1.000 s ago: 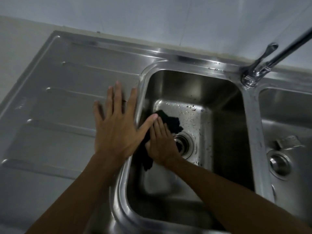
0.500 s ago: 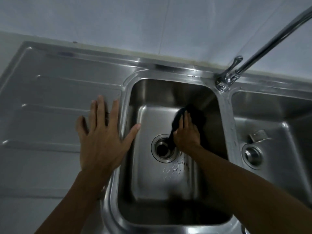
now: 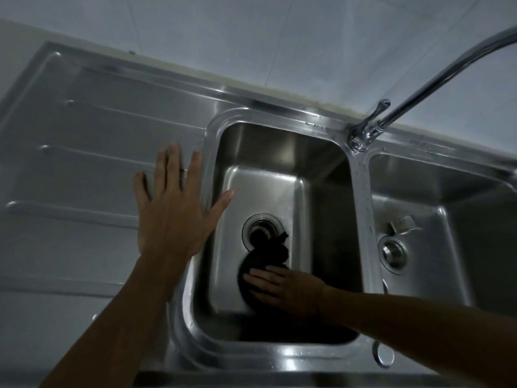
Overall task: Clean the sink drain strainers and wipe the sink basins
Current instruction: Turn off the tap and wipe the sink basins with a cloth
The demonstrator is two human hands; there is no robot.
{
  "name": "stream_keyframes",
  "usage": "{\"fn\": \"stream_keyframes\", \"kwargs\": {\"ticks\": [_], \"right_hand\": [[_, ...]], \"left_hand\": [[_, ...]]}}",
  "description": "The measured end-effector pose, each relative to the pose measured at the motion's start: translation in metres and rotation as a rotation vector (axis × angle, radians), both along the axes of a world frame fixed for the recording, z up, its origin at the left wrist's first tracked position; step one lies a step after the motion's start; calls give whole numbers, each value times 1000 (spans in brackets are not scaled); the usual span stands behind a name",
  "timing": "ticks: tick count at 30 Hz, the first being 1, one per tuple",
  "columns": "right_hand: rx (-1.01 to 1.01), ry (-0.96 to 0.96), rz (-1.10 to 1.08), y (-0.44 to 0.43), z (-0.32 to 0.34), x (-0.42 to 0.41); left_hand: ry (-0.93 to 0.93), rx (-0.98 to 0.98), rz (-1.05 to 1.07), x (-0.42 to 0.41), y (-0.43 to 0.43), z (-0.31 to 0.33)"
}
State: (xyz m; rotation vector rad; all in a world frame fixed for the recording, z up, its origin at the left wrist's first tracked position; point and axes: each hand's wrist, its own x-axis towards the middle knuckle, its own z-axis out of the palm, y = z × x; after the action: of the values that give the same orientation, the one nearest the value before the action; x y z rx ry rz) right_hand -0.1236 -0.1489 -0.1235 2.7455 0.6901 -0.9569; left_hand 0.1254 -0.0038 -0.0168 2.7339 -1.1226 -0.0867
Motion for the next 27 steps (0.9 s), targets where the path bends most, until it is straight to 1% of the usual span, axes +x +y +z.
{"fn": "stream_keyframes", "kwargs": {"ticks": [1, 3, 5, 8, 10, 11, 13, 15, 16, 17, 19, 22, 23, 25, 27], "right_hand": [[50, -79, -40, 12, -10, 12], [129, -288, -230, 36, -34, 42], [144, -431, -408, 48, -50, 80], [88, -522, -553, 4, -47, 142], [-62, -540, -644, -53, -27, 169], [-146, -529, -658, -79, -20, 172], [-255, -457, -597, -118, -8, 161], [-344, -351, -537, -139, 2, 139], [-381, -328, -510, -144, 9, 131], [-409, -344, -475, -148, 17, 127], [-425, -434, -413, -149, 41, 133], [-381, -599, -373, -150, 80, 147], [-325, -635, -417, -152, 87, 148], [-190, -628, -564, -151, 90, 150], [-115, -616, -652, -142, 76, 157]], "left_hand": [[-9, 1, 0, 0, 0, 1], [-32, 7, -1, 1, -1, 0], [-50, 9, -6, 1, 0, -1], [-30, 4, 2, 3, -1, -4], [1, 2, 10, 3, -2, -2], [17, 3, 12, 3, -2, -1], [37, 14, 13, 3, -4, 2], [45, 20, 20, 3, -5, 3], [48, 19, 20, 3, -5, 2], [45, 17, 20, 3, -5, 1], [35, 14, 24, 3, -4, -1], [27, 23, 25, 5, -4, -5], [20, 24, 29, 6, -4, -6], [3, 24, 37, 5, -5, -7], [-11, 12, 46, 3, -6, -7]]}}
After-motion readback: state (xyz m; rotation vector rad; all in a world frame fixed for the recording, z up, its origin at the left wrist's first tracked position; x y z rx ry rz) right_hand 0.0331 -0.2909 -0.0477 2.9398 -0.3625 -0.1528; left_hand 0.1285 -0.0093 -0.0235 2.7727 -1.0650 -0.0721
